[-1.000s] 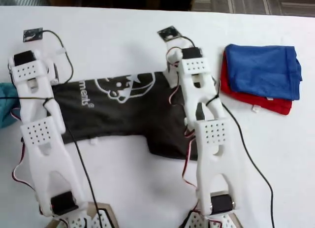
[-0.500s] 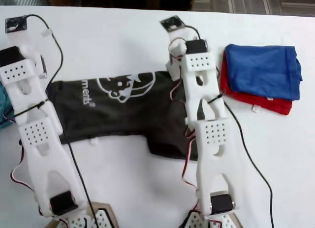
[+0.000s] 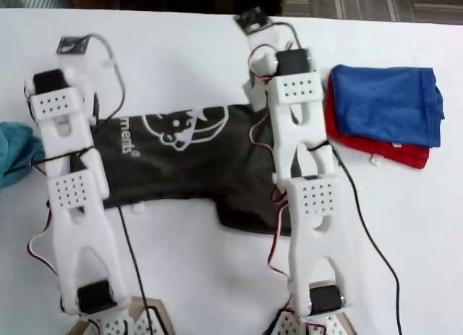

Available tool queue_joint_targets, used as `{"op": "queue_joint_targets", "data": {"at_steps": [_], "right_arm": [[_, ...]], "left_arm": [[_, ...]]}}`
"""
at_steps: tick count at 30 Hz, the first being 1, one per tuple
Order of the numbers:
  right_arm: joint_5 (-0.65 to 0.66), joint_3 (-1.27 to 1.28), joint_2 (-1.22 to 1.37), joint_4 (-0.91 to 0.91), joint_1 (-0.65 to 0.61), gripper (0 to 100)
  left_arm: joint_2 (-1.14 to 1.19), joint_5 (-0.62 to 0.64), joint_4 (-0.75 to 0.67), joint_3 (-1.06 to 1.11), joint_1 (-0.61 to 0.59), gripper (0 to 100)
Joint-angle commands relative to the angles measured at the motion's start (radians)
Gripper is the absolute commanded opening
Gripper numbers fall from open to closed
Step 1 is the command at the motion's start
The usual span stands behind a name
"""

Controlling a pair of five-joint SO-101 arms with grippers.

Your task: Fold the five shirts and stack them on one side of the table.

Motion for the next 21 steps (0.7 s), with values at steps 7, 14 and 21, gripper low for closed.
{"op": "queue_joint_targets", "data": {"at_steps": [7, 14, 21], "right_arm": [[0.035, 0.417, -0.407, 0.024, -0.013, 2.1], [0.121, 0.907, -0.707, -0.067, -0.016, 2.2], [0.23, 1.757, -1.153, -0.499, -0.082, 2.1]], "left_arm": [[0.008, -0.005, -0.057, -0.03, -0.107, 3], [-0.132, -0.003, 0.034, -0.041, -0.058, 3], [-0.341, -0.003, 0.035, 0.143, -0.034, 3]]}}
